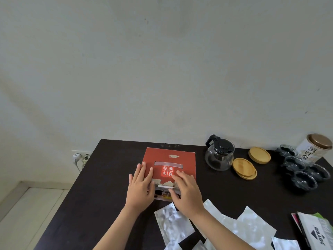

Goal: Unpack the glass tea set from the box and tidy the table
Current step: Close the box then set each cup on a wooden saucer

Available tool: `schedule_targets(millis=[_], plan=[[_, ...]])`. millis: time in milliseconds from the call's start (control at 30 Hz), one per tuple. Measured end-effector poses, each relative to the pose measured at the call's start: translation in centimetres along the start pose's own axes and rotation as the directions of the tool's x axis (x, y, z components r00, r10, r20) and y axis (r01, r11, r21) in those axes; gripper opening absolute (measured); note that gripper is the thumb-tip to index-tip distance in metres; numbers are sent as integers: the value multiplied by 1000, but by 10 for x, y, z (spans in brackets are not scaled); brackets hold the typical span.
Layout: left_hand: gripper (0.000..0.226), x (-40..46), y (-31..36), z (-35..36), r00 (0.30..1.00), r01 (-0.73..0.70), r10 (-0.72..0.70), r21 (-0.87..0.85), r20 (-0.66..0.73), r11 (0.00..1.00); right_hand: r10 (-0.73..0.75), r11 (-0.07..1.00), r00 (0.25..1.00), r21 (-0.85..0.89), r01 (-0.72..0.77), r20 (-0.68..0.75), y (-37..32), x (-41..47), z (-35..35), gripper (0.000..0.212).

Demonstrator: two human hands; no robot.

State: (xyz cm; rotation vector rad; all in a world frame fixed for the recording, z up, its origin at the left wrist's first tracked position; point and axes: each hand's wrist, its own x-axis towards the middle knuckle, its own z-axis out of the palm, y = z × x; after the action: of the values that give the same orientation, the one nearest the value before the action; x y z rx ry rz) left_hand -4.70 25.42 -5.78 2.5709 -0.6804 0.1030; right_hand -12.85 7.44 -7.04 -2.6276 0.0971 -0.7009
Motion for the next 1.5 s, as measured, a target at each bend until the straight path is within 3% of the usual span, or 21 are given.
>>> schedule_targets(millis=[133, 267, 467, 600, 833, 1033, 1500], plan=[[72, 1, 4, -3, 999, -30, 29, 41, 32, 999, 219, 973, 972, -99, -210, 90, 2, 3, -5, 88], [78, 2, 10, -4, 998, -26, 23, 48, 60, 999, 398, 909, 899, 49, -413, 182, -4, 3, -5, 108], [85, 1, 8, -7, 993, -35, 32, 27, 115, 999, 550, 735, 790, 293, -611, 271, -4, 0, -14, 133], [94, 4, 0, -4, 987, -95, 87, 49, 137, 994, 528, 722, 802, 351, -597, 279, 7, -2, -11, 125], [78, 42, 2, -6, 985, -132, 120, 98, 127, 986, 477, 723, 839, 426, -544, 262, 30, 32, -13, 123], [76, 102, 14, -5, 989, -124, 114, 101, 99, 987, 440, 743, 872, 459, -487, 214, 57, 84, -13, 87], [64, 149, 26, 19, 990, -57, 36, 150, 138, 987, 474, 733, 844, 420, -536, 250, 92, 122, 2, 96]])
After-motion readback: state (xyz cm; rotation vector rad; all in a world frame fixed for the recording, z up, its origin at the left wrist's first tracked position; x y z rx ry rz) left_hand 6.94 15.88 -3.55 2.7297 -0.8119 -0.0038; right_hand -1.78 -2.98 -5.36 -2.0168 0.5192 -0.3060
